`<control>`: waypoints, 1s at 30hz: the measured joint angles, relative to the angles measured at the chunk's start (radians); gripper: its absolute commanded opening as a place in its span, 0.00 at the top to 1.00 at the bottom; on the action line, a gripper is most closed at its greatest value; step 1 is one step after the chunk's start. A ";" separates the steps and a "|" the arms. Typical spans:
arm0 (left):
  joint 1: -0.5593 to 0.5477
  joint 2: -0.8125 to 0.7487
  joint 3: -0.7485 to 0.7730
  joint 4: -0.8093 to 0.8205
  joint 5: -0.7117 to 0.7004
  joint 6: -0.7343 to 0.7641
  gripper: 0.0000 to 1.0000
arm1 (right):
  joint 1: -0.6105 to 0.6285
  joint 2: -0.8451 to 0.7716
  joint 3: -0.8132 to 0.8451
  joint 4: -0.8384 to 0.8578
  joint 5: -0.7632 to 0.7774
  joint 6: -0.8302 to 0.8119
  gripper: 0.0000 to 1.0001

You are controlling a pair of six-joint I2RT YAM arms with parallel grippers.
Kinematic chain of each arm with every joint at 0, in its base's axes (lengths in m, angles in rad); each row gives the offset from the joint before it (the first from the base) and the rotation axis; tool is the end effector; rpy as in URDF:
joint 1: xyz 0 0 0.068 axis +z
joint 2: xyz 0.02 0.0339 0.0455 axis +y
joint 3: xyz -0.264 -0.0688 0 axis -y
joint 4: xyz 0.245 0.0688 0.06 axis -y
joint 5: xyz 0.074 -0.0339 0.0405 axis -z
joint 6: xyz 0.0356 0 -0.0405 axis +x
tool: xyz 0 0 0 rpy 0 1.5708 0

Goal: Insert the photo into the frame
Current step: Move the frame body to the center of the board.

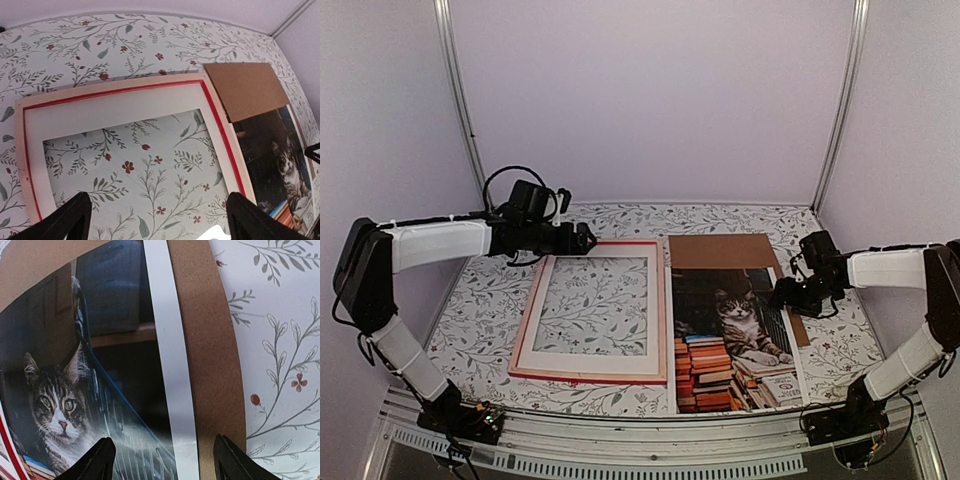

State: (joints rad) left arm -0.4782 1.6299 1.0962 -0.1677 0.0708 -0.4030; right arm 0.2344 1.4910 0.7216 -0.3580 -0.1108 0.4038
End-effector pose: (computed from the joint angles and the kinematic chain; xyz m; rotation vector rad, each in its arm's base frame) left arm 0.3191 -0.1682 0.2334 0.1258 2.3258 -0.5358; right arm 0.2555 0.0651 0.1505 0.1973 2.7283 0.3374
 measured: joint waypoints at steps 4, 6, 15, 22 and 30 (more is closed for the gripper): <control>-0.103 -0.027 -0.028 0.004 0.020 -0.010 0.00 | 0.000 -0.061 -0.036 -0.007 -0.022 0.034 0.31; -0.161 -0.032 -0.041 0.005 0.028 -0.018 0.00 | 0.000 -0.079 -0.058 -0.008 -0.029 0.053 0.31; -0.419 0.065 0.018 0.025 0.061 -0.078 0.05 | 0.002 -0.135 -0.127 0.031 -0.061 0.106 0.32; -0.547 0.311 0.192 0.009 0.080 -0.096 0.06 | 0.019 -0.133 -0.139 0.070 -0.070 0.121 0.29; -0.612 0.446 0.352 -0.050 0.076 -0.097 0.08 | 0.024 -0.131 -0.143 0.096 -0.074 0.124 0.24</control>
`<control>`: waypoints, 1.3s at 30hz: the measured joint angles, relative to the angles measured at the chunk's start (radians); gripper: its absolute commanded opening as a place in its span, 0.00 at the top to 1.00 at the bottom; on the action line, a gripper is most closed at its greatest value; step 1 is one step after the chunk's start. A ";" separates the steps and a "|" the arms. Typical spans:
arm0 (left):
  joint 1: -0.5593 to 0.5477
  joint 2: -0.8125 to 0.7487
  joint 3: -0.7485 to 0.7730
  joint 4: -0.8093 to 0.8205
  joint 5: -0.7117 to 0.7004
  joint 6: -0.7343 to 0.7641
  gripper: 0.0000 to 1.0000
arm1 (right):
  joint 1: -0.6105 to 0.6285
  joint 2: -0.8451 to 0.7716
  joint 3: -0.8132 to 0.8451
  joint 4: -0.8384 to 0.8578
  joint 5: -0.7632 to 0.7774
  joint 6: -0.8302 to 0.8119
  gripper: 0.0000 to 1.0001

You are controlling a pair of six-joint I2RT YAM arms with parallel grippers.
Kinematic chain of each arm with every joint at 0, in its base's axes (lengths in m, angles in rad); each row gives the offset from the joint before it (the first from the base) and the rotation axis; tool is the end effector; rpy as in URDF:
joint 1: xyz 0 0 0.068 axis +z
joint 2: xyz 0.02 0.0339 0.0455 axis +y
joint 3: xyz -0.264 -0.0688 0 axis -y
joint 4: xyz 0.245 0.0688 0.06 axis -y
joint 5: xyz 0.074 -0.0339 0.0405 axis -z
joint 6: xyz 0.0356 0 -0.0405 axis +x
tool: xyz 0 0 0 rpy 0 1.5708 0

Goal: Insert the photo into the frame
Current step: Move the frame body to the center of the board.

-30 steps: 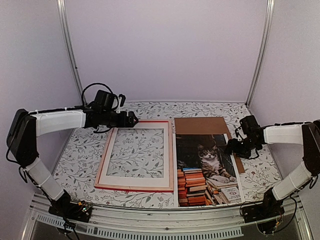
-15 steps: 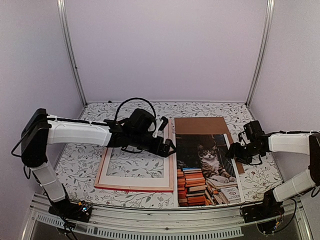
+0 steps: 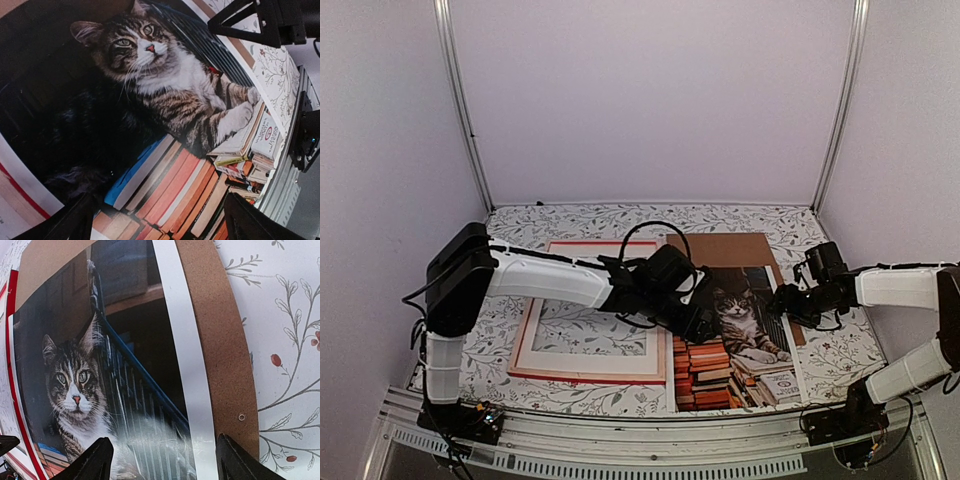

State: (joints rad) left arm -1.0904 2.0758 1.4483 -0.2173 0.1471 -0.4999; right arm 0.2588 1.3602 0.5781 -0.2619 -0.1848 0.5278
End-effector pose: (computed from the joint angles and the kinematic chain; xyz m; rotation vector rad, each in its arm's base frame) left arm 0.2051 -0.4048 0.1676 0.8286 2.4736 -0.8417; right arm 0.2262 0.0666 0.1473 0.2930 2.6646 0.5063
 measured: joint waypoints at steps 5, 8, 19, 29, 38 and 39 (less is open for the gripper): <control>-0.005 0.036 0.053 -0.066 -0.050 -0.006 0.08 | 0.004 -0.012 -0.001 -0.010 0.006 0.000 0.23; -0.005 0.044 0.055 -0.101 -0.084 -0.008 0.10 | 0.005 -0.033 -0.005 -0.032 0.008 0.003 0.23; -0.001 0.057 0.044 -0.133 -0.157 -0.016 0.12 | 0.037 -0.095 -0.010 -0.104 0.019 0.027 0.22; 0.023 0.005 -0.073 -0.114 -0.201 -0.039 0.10 | 0.124 -0.146 -0.031 -0.190 0.072 0.100 0.21; 0.025 -0.001 -0.076 -0.122 -0.173 -0.048 0.09 | 0.167 -0.239 -0.037 -0.310 0.158 0.196 0.22; 0.025 -0.002 -0.076 -0.123 -0.164 -0.048 0.09 | 0.167 -0.245 -0.038 -0.320 0.168 0.203 0.22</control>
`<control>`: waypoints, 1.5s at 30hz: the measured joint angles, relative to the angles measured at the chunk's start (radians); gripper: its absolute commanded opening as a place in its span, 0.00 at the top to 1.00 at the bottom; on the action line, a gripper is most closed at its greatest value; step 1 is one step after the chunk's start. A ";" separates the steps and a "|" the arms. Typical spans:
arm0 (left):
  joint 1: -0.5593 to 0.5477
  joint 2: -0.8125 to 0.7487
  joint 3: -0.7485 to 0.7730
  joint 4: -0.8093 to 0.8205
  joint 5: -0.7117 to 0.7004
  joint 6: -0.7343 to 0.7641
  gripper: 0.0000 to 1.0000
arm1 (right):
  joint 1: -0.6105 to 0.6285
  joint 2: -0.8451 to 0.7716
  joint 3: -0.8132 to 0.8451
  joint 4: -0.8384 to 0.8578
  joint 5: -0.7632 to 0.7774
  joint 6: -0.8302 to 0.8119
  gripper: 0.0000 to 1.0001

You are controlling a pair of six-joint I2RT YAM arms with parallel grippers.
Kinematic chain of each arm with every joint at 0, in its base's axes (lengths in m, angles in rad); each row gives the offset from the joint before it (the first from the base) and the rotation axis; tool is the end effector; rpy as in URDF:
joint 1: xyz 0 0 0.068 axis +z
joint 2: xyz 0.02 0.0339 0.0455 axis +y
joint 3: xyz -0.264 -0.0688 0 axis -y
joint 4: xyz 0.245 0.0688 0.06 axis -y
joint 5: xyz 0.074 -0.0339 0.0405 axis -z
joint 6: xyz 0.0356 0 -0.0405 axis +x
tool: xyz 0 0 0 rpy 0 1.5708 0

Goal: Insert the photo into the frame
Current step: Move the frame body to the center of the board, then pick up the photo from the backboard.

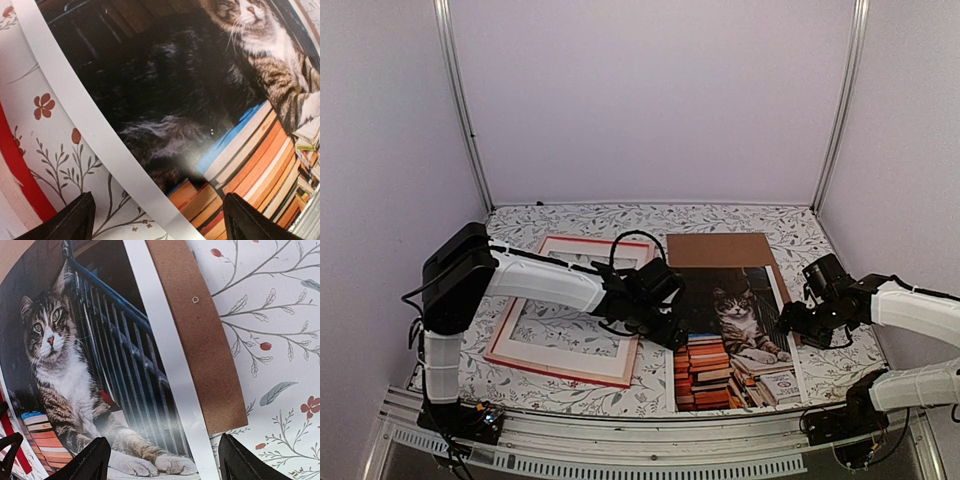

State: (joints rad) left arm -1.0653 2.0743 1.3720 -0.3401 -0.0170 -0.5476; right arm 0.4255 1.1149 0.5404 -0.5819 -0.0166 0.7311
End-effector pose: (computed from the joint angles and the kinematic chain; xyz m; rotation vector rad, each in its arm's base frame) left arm 0.2080 -0.3745 0.1376 0.6896 2.6289 -0.5147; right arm 0.1693 0.0774 0.1674 0.4189 2.7521 0.3392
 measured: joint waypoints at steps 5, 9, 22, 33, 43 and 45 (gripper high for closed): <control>0.000 -0.002 0.002 -0.003 0.058 -0.001 0.09 | 0.015 -0.002 -0.004 -0.030 0.045 0.034 0.22; -0.002 -0.002 0.008 -0.011 0.098 -0.003 0.09 | 0.041 0.033 -0.008 -0.036 0.069 0.056 0.23; -0.005 0.003 0.014 -0.013 0.167 -0.026 0.18 | 0.074 0.018 -0.069 0.022 0.067 0.077 0.36; 0.016 -0.007 -0.019 0.039 0.219 -0.067 0.25 | 0.076 -0.040 -0.109 0.044 0.010 0.073 0.47; 0.068 -0.058 -0.137 0.169 0.323 -0.134 0.26 | 0.078 -0.033 -0.109 0.066 -0.053 0.064 0.50; 0.074 -0.066 -0.156 0.192 0.340 -0.149 0.26 | 0.078 -0.033 -0.109 0.072 -0.066 0.064 0.51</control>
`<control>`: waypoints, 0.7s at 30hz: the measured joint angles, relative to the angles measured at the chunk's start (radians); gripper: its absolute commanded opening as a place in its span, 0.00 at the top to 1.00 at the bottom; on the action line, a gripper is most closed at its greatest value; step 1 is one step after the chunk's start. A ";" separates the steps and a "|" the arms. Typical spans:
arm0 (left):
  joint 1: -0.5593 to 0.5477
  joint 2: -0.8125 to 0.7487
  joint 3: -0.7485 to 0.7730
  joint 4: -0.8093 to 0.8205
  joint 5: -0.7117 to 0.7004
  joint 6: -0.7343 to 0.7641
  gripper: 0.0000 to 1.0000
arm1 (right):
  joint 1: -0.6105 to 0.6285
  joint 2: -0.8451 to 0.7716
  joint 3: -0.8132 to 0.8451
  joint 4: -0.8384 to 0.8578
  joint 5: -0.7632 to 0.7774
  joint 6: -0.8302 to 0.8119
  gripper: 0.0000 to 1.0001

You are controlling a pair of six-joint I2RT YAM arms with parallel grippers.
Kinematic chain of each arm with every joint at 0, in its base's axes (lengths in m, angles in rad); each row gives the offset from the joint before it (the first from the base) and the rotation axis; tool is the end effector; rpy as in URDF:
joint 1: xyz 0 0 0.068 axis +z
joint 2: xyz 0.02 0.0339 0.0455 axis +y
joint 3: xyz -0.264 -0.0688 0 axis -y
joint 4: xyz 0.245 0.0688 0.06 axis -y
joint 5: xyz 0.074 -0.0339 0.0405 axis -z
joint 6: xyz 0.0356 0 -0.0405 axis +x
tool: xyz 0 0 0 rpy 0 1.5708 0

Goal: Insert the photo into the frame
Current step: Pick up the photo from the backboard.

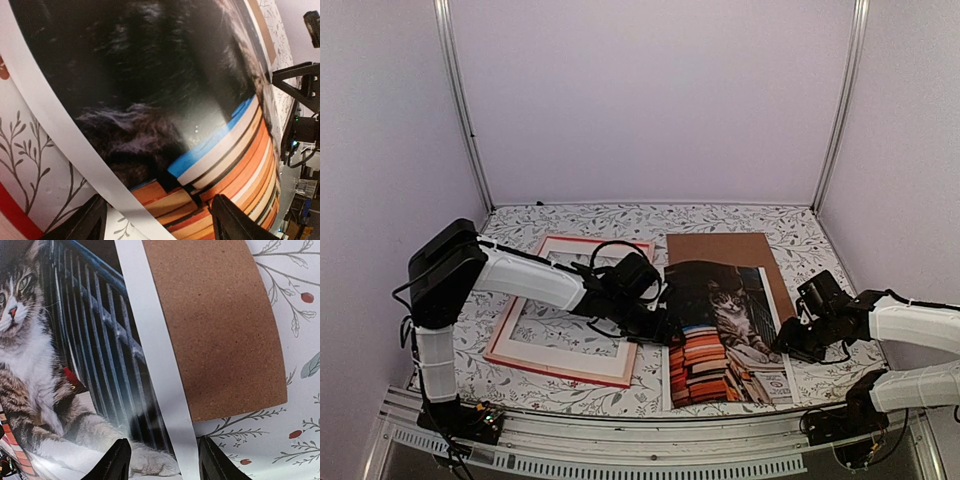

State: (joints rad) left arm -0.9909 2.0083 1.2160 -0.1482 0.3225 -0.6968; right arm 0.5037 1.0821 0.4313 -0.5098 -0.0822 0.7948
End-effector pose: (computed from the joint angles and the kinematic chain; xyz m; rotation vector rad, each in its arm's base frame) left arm 0.2153 -0.3493 0.1333 0.5555 2.7397 -0.9818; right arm 0.1483 0.0851 0.1455 0.3865 2.8033 0.4486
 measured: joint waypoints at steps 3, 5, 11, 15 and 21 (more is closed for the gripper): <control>0.010 -0.007 -0.023 0.034 0.021 -0.024 0.26 | 0.000 0.003 0.000 0.005 -0.008 -0.002 0.51; 0.016 -0.011 -0.038 0.058 0.035 -0.042 0.25 | 0.000 0.008 0.000 0.007 -0.010 -0.003 0.51; 0.032 -0.032 -0.093 0.138 0.072 -0.098 0.22 | 0.000 0.008 0.000 0.006 -0.010 -0.006 0.52; 0.040 -0.035 -0.111 0.180 0.096 -0.126 0.21 | 0.000 0.008 0.000 0.006 -0.010 -0.006 0.52; 0.043 -0.040 -0.142 0.245 0.121 -0.159 0.18 | 0.000 0.011 0.000 0.009 -0.010 -0.007 0.52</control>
State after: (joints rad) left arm -0.9474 1.9686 1.0744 0.0967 0.4435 -0.8562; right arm 0.5041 1.0931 0.4313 -0.5011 -0.0917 0.7879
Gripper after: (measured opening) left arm 0.806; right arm 0.478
